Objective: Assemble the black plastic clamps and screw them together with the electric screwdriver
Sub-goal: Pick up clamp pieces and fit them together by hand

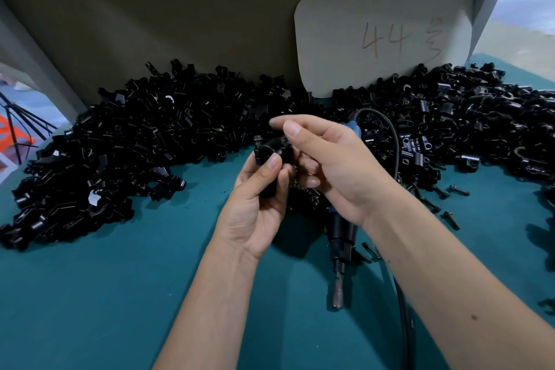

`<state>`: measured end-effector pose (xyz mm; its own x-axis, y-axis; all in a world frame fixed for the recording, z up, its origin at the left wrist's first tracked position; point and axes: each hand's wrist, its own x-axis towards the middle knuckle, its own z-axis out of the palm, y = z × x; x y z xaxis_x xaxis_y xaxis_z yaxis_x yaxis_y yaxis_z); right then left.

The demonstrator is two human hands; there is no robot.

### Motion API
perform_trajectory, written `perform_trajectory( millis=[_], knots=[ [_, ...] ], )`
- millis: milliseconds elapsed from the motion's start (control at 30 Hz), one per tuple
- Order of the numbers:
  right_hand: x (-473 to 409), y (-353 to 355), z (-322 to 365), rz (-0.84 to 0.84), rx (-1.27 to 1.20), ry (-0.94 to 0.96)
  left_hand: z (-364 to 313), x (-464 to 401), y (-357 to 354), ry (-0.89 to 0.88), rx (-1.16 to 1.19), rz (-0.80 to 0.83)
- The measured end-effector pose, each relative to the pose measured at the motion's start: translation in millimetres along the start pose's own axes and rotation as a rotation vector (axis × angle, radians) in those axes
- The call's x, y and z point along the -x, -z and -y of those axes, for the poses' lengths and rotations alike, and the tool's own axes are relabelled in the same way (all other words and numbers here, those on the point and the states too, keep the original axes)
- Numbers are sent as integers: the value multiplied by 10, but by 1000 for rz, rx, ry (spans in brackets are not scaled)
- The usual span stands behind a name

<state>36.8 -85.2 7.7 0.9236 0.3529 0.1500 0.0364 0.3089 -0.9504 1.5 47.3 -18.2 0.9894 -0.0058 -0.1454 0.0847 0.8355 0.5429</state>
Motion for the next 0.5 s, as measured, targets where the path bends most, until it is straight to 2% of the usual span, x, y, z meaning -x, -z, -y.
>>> perform_trajectory(
  millis=[67, 200, 333, 500],
  knots=[
    [-1, 1, 10, -18, 40, 16, -10, 1, 17, 1, -3, 2],
    [6, -26, -1, -80, -41, 7, 33, 1, 9, 23, -30, 27],
    [31, -6, 25, -3, 49, 22, 11, -1, 10, 8, -9, 27],
    [27, -105, -14, -151, -3, 46, 36, -1, 5, 19, -14, 29]
  ],
)
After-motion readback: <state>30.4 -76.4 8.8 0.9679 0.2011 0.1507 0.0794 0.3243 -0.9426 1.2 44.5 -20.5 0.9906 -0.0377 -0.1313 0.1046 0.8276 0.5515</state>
